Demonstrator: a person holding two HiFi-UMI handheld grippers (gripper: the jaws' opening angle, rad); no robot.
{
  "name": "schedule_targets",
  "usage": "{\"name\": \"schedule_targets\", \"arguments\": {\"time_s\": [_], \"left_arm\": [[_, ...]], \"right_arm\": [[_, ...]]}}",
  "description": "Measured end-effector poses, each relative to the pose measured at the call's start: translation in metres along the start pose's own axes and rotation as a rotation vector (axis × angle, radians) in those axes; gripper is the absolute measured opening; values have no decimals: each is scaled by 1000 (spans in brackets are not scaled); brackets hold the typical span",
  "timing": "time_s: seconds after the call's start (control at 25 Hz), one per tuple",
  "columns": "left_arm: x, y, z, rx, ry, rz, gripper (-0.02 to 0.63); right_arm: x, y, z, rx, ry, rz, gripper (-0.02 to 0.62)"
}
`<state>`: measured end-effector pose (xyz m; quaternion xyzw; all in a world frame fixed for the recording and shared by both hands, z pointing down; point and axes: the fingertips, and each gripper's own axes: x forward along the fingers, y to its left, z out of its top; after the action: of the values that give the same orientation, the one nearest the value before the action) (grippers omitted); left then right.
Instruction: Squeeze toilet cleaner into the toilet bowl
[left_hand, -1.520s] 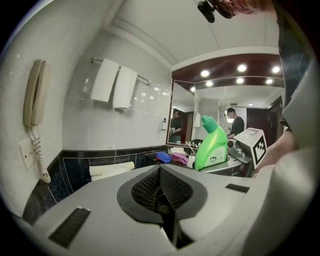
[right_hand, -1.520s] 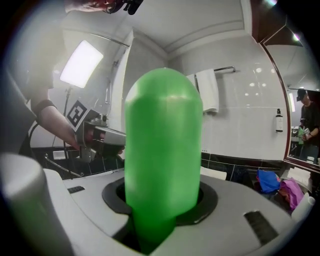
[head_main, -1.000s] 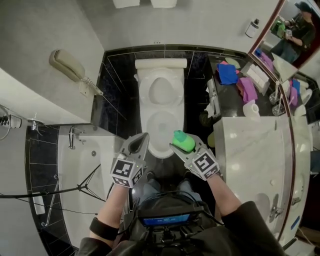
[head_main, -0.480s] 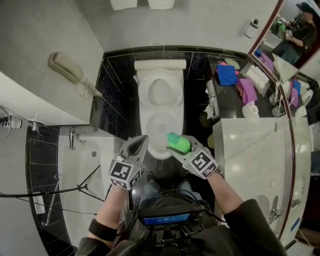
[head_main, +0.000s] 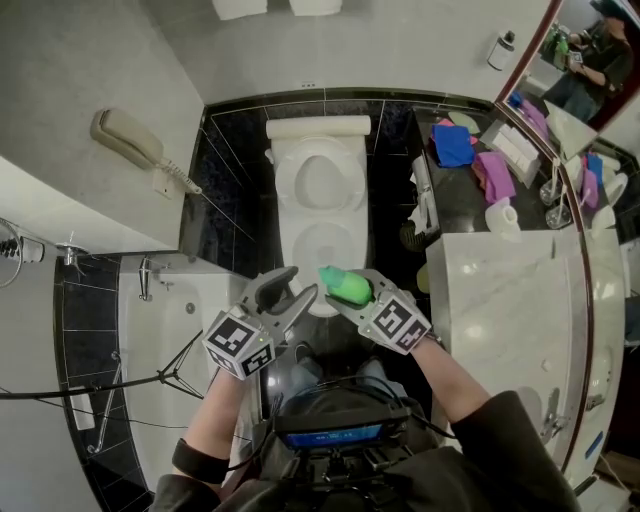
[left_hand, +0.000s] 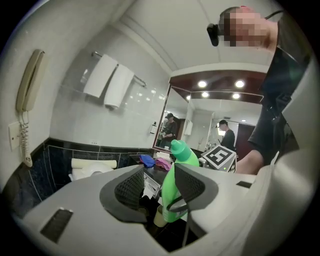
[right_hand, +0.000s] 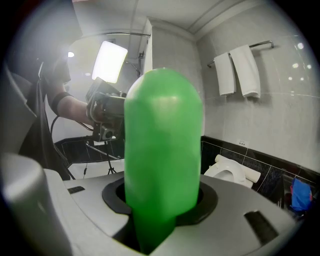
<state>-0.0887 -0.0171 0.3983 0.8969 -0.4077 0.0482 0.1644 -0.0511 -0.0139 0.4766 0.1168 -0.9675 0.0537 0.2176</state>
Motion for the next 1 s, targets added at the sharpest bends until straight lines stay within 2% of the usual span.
{"name": "schedule_targets", "arguments": {"time_s": [0.16,0.24,0.4,0.72,1.0], "left_arm": [[5,-14,8,-56,1,-69,256],[7,-20,12,-56,5,-103,272],[7,-30,14,41,40,-170,313],[1,-41,26,161,43,-316,314],[4,-51,26,185,74,-393,308]], "right_arm": [[6,-1,-3,-12,31,-4,179],[7,0,-4,-21,40,10,179],[5,9,-4,-37,49,87,179],[0,34,1,-52,72,283,179],[-1,44,2,-70,76,320,179]]}}
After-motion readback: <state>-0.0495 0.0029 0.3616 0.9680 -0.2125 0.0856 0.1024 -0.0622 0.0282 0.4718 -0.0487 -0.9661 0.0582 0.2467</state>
